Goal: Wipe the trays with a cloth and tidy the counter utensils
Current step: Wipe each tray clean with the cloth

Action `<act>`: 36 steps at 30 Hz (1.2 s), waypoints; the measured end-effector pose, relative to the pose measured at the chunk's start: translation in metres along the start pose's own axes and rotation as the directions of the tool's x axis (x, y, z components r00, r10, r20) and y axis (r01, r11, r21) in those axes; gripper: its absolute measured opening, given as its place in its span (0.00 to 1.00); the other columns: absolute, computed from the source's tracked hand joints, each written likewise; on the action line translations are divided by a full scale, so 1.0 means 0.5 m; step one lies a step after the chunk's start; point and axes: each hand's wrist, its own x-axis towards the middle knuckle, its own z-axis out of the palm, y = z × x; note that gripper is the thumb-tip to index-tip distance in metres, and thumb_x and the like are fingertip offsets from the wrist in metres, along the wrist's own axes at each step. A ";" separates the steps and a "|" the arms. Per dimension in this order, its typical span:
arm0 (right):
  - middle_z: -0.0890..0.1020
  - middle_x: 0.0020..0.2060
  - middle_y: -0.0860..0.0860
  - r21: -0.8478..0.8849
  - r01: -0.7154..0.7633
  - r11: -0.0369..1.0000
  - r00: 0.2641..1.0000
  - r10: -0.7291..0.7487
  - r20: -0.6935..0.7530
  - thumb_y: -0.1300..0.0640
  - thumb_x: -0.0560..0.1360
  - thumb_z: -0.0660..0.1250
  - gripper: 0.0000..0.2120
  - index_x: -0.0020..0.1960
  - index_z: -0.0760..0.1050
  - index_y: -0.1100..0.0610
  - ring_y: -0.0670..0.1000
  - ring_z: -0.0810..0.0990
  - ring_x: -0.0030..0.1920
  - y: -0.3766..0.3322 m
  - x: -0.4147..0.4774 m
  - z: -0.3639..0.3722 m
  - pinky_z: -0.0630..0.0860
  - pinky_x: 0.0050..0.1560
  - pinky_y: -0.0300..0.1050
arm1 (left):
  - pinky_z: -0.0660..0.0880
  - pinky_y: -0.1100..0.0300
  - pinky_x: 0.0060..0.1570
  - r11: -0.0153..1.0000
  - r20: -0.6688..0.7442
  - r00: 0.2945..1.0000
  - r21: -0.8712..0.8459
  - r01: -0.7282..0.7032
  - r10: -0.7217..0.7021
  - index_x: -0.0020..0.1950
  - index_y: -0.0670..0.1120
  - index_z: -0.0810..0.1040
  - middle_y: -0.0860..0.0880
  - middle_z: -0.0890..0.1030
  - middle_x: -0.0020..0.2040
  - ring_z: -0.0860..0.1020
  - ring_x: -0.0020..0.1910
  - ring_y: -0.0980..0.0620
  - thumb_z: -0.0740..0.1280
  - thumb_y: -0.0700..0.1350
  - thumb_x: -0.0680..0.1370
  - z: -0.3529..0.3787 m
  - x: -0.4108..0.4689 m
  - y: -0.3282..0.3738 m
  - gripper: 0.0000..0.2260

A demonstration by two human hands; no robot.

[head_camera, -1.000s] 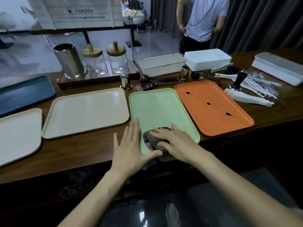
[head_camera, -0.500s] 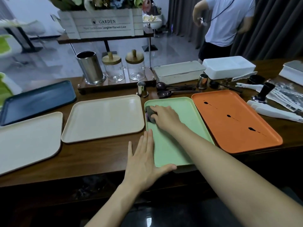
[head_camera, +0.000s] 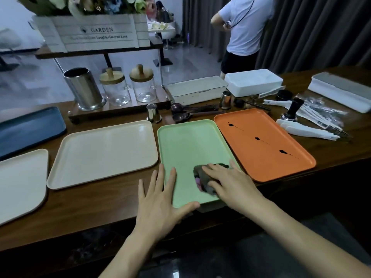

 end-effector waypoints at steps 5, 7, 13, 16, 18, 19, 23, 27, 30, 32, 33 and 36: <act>0.66 0.76 0.47 -0.025 -0.121 0.992 0.988 0.118 -0.102 0.54 0.84 0.55 0.22 0.78 0.62 0.49 0.54 0.66 0.74 0.082 0.124 -0.006 0.46 0.78 0.54 | 0.34 0.41 0.78 0.999 0.036 0.999 0.034 0.010 -0.012 0.83 0.60 0.44 0.51 0.31 0.82 0.33 0.81 0.50 0.37 0.87 0.61 -0.007 0.001 0.002 0.56; 0.67 0.76 0.48 -0.023 -0.111 0.994 0.988 0.108 -0.115 0.54 0.84 0.56 0.22 0.78 0.63 0.49 0.57 0.67 0.73 0.097 0.194 -0.010 0.48 0.78 0.54 | 0.34 0.41 0.78 0.999 0.046 0.999 0.040 0.012 -0.014 0.83 0.61 0.43 0.52 0.31 0.81 0.32 0.81 0.51 0.39 0.87 0.62 -0.009 0.001 0.002 0.55; 0.68 0.75 0.51 -0.012 -0.111 0.994 0.986 0.109 -0.123 0.56 0.84 0.55 0.21 0.77 0.63 0.53 0.59 0.67 0.72 0.087 0.340 -0.028 0.53 0.76 0.52 | 0.33 0.40 0.77 1.000 0.056 0.998 0.007 0.006 -0.006 0.83 0.62 0.47 0.54 0.30 0.81 0.30 0.80 0.53 0.48 0.87 0.64 -0.008 0.003 0.002 0.52; 0.73 0.71 0.54 -0.091 -0.083 0.992 0.987 0.069 -0.145 0.55 0.84 0.55 0.21 0.76 0.64 0.55 0.60 0.71 0.68 0.051 0.376 -0.012 0.56 0.75 0.53 | 0.40 0.38 0.76 0.998 0.015 1.000 -0.062 0.012 -0.011 0.82 0.60 0.60 0.51 0.43 0.84 0.41 0.83 0.50 0.52 0.86 0.64 0.005 0.009 -0.004 0.51; 0.75 0.66 0.54 -0.129 -0.030 0.991 0.987 0.009 -0.163 0.55 0.82 0.56 0.21 0.74 0.64 0.56 0.58 0.75 0.63 0.017 0.397 0.009 0.59 0.72 0.54 | 0.46 0.38 0.75 0.998 0.011 1.000 -0.056 0.002 -0.001 0.79 0.59 0.66 0.49 0.51 0.84 0.50 0.83 0.47 0.52 0.86 0.64 0.012 0.010 -0.006 0.50; 0.75 0.66 0.54 -0.132 -0.002 0.991 0.987 -0.020 -0.160 0.54 0.82 0.56 0.21 0.73 0.64 0.57 0.57 0.75 0.62 -0.007 0.404 0.021 0.61 0.71 0.53 | 0.47 0.38 0.74 0.998 0.011 1.000 -0.057 -0.003 0.004 0.78 0.59 0.68 0.48 0.54 0.84 0.53 0.82 0.46 0.52 0.86 0.64 0.010 0.010 -0.006 0.50; 0.72 0.70 0.55 -0.052 0.102 0.993 0.982 -0.109 -0.152 0.56 0.82 0.58 0.22 0.75 0.63 0.56 0.57 0.72 0.67 -0.101 0.418 0.064 0.61 0.69 0.51 | 0.35 0.41 0.77 0.999 0.055 0.998 -0.021 0.028 -0.026 0.82 0.63 0.50 0.53 0.32 0.82 0.32 0.80 0.55 0.46 0.87 0.63 -0.003 0.010 0.000 0.52; 0.71 0.72 0.50 0.035 0.125 0.992 0.987 -0.121 -0.101 0.57 0.82 0.56 0.21 0.76 0.64 0.52 0.55 0.70 0.66 -0.104 0.356 0.037 0.61 0.69 0.50 | 0.33 0.43 0.78 0.998 0.065 0.996 0.004 0.059 -0.059 0.83 0.59 0.43 0.56 0.29 0.80 0.29 0.79 0.57 0.47 0.86 0.64 -0.019 0.005 0.011 0.54; 0.67 0.75 0.47 0.118 0.169 0.979 0.986 -0.167 -0.026 0.56 0.84 0.56 0.23 0.78 0.62 0.48 0.53 0.65 0.71 -0.081 0.230 0.021 0.58 0.72 0.48 | 0.34 0.44 0.79 0.998 0.030 0.998 -0.019 0.062 -0.062 0.83 0.54 0.38 0.56 0.32 0.81 0.33 0.80 0.57 0.48 0.87 0.64 -0.015 0.005 0.008 0.58; 0.62 0.78 0.45 0.135 0.187 0.973 0.982 -0.189 0.005 0.54 0.84 0.56 0.24 0.79 0.60 0.45 0.51 0.60 0.76 -0.061 0.146 0.027 0.51 0.76 0.47 | 0.35 0.44 0.79 0.998 0.020 0.999 -0.033 0.044 -0.043 0.83 0.52 0.34 0.55 0.34 0.82 0.35 0.81 0.56 0.48 0.86 0.64 -0.011 0.006 0.005 0.59; 0.60 0.79 0.43 0.138 0.179 0.974 0.983 -0.184 0.024 0.53 0.84 0.56 0.24 0.79 0.59 0.43 0.49 0.58 0.77 -0.044 0.113 0.033 0.50 0.77 0.47 | 0.35 0.43 0.79 0.999 0.016 0.999 -0.039 0.034 -0.033 0.83 0.52 0.35 0.55 0.36 0.83 0.36 0.81 0.56 0.47 0.87 0.64 -0.010 0.007 0.004 0.59; 0.61 0.78 0.41 0.149 0.104 0.983 0.993 -0.111 0.041 0.53 0.83 0.58 0.24 0.78 0.61 0.41 0.50 0.61 0.76 0.018 0.036 0.037 0.53 0.78 0.50 | 0.37 0.44 0.79 0.998 0.008 1.000 -0.052 0.026 -0.025 0.84 0.50 0.38 0.54 0.39 0.84 0.40 0.82 0.55 0.42 0.88 0.61 -0.006 0.005 -0.001 0.61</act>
